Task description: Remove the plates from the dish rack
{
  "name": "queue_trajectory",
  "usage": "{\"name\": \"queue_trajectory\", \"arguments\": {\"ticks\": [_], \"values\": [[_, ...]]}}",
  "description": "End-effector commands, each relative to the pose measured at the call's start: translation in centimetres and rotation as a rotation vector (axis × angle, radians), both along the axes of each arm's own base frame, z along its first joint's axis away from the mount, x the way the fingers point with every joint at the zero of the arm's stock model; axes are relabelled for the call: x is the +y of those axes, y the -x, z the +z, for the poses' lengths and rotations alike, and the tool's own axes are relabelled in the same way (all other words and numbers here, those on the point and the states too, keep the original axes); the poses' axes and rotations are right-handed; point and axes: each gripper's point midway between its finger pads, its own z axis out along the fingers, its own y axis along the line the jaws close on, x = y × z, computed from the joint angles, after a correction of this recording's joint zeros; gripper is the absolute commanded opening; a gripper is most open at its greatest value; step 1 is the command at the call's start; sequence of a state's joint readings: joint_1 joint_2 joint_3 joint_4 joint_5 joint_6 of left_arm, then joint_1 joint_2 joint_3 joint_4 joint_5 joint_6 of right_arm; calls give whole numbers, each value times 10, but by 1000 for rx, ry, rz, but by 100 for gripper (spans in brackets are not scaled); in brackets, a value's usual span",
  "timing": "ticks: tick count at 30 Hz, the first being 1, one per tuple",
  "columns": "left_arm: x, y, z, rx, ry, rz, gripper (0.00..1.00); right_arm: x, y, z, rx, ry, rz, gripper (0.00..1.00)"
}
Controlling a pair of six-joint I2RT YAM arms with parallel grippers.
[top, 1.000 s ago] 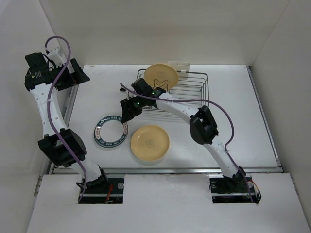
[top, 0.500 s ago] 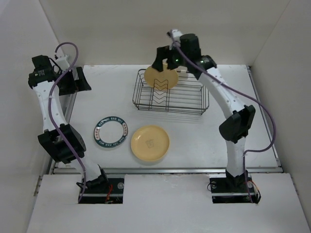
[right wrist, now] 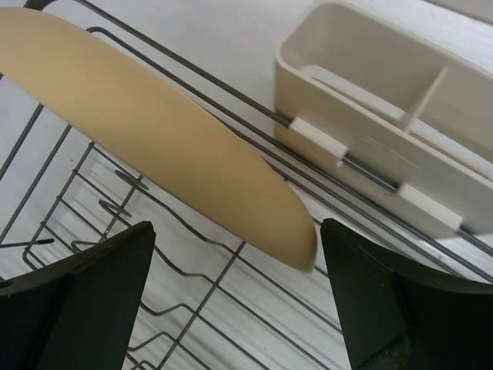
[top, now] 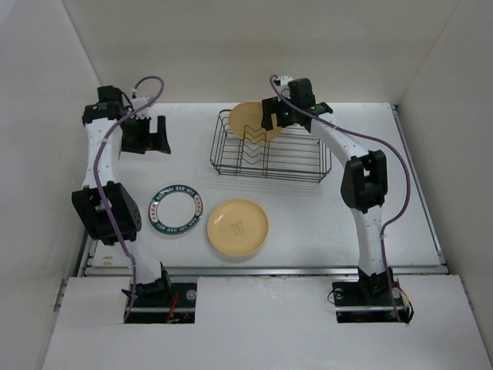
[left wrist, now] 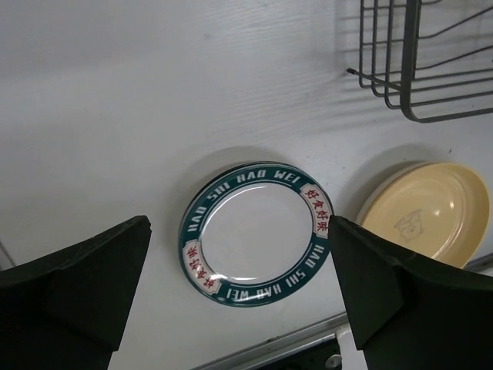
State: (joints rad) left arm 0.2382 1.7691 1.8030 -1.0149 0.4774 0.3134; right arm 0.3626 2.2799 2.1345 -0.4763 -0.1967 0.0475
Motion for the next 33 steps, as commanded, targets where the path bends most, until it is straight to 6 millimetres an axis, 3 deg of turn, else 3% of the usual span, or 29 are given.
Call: {"name": "queue_trajectory", "arguments": {"ticks": [1,2,3,4,5,6,7,8,9,10,12,14,15,21,24,26,27,29,30,32,33], "values": [[-38,-4,-7,31,-56,-134,100,18,-17,66,-236,-75,57,94],[-45,-5,-14,50,-62,-153,100,16,-23,68,-244,-73,28,90],[-52,-10,-15,55,-55,-156,100,16,-29,54,-226,-61,20,83],[-58,-18,-25,76,-49,-164,100,18,-32,51,-218,-58,20,60],[-68,-23,-28,84,-35,-179,100,19,-35,59,-225,-61,20,46],[-74,-25,-31,99,-16,-184,100,20,-37,49,-207,-54,20,29],[-77,-35,-27,88,9,-164,100,20,-38,55,-220,-59,20,14],[-86,-40,-41,133,37,-171,100,18,-39,55,-222,-54,10,0],[-93,-42,-45,151,43,-174,100,14,-39,50,-218,-41,-8,0],[-100,-46,-48,159,59,-177,100,11,-37,63,-247,-38,-14,0],[-114,-51,-57,181,62,-198,100,3,-38,69,-292,-9,-33,0],[-122,-50,-62,192,51,-215,100,-2,-35,99,-355,-14,-50,0],[-130,-51,-61,178,49,-234,100,-4,-35,104,-369,-15,-59,0],[-148,-61,-62,153,65,-223,100,-16,-30,198,-513,-147,-175,0],[-146,-69,-60,136,56,-190,100,-28,-19,228,-529,-195,-223,0],[-142,-71,-65,144,33,-178,100,-32,-11,224,-479,-206,-216,0],[-143,-70,-58,132,37,-170,100,-37,-4,230,-467,-216,-207,0],[-135,-66,-56,123,-2,-151,100,-30,11,221,-396,-231,-130,0],[-132,-70,-50,94,-18,-142,100,-18,29,202,-297,-248,-18,0],[-120,-71,-42,62,-82,-107,100,-3,62,187,-213,-256,142,0],[-110,-73,-39,53,-98,-84,100,9,91,155,-76,-280,260,0]]}}
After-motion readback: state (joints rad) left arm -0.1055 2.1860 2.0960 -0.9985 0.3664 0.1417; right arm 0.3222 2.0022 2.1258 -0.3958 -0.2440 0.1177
